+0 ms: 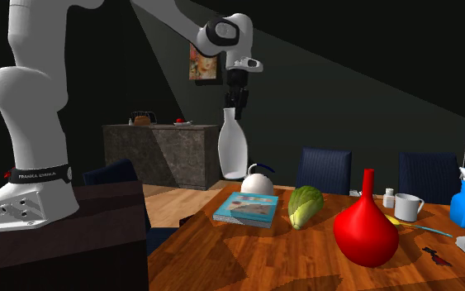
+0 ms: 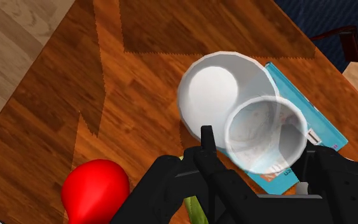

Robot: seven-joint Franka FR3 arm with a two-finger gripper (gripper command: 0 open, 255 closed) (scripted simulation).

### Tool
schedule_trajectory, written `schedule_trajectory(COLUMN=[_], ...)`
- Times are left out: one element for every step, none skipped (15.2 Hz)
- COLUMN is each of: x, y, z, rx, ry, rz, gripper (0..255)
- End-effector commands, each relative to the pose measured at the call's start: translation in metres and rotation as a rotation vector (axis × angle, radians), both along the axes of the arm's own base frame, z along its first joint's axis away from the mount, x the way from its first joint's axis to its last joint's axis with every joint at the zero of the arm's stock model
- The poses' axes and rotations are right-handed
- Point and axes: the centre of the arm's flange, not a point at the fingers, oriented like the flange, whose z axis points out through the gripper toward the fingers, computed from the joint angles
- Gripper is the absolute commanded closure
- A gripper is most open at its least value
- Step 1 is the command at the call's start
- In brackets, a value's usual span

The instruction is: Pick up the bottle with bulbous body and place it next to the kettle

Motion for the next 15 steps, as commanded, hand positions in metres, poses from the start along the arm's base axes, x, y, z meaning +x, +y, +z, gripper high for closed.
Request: schedule_trajectory(x=[0.0, 0.0, 0.0, 0.0, 0.0, 0.0, 0.0, 0.0, 0.0, 0.0, 0.0, 0.0, 0.0, 0.0, 0.0], y=[0.0, 0.0, 0.0, 0.0, 0.0, 0.0, 0.0, 0.0, 0.0, 0.0, 0.0, 0.0, 0.0, 0.0, 0.0], z=[0.01, 0.015, 0.021, 0.026, 0.031, 0.037, 0.042, 0.047, 0.052, 0.058, 0.063, 0.068, 0.074, 0.079, 0.084], rx=[0.0, 0.0, 0.0, 0.0, 0.0, 0.0, 0.0, 0.0, 0.0, 0.0, 0.0, 0.0, 0.0, 0.0, 0.0], ry=[0.0, 0.0, 0.0, 0.0, 0.0, 0.0, 0.0, 0.0, 0.0, 0.0, 0.0, 0.0, 0.0, 0.0, 0.0], rz=[0.0, 0.0, 0.0, 0.0, 0.0, 0.0, 0.0, 0.0, 0.0, 0.0, 0.0, 0.0, 0.0, 0.0, 0.0], gripper=[255, 255, 255, 255, 255, 255, 255, 255, 255, 255, 255, 255, 255, 255, 255])
